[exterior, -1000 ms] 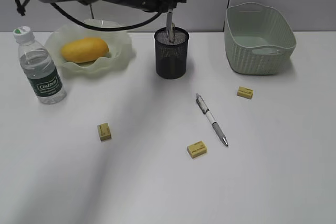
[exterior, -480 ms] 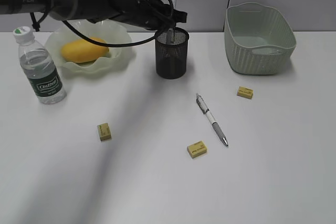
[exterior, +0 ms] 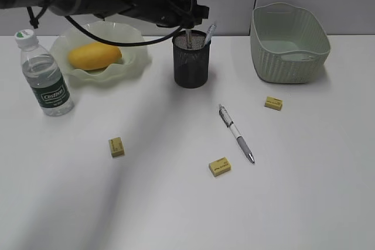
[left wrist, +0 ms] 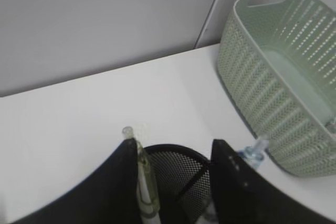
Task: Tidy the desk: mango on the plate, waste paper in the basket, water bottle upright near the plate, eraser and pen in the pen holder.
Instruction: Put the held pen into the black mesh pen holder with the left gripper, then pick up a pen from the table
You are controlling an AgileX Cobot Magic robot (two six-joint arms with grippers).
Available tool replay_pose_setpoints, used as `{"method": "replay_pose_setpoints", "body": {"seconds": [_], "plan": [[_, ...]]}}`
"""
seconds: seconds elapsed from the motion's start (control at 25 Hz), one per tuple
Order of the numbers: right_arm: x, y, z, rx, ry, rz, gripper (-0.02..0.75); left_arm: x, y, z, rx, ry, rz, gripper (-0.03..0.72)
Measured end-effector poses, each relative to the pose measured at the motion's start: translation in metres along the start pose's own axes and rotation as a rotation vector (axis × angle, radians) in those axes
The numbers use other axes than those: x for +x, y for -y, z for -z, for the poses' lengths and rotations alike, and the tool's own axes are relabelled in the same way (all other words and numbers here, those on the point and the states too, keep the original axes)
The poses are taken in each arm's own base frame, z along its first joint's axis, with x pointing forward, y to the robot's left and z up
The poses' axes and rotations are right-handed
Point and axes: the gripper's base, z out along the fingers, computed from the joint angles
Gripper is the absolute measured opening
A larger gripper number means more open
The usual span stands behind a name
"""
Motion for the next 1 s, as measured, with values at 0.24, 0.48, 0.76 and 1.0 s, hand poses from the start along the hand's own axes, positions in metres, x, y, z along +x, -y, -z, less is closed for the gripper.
{"method": "replay_pose_setpoints", "body": {"seconds": [0.24, 0.48, 0.76, 1.0], "plan": [[0.000, 0.000, 0.000, 0.000, 0.000, 0.000, 0.495, -0.029, 0.015, 0.038, 0.050, -0.028, -0.047, 0.359], [0.000, 0.000, 0.000, 0.000, 0.000, 0.000, 0.495, -0.036, 0.029, 0.086, 0.113, -0.264, -0.157, 0.359], [0.000, 0.000, 0.000, 0.000, 0.000, 0.000, 0.495, -0.030, 0.036, 0.138, 0.149, -0.584, -0.239, 0.359], [0.000, 0.000, 0.000, 0.000, 0.000, 0.000, 0.495, -0.032, 0.028, 0.157, 0.018, -0.662, -0.215, 0.359]]}}
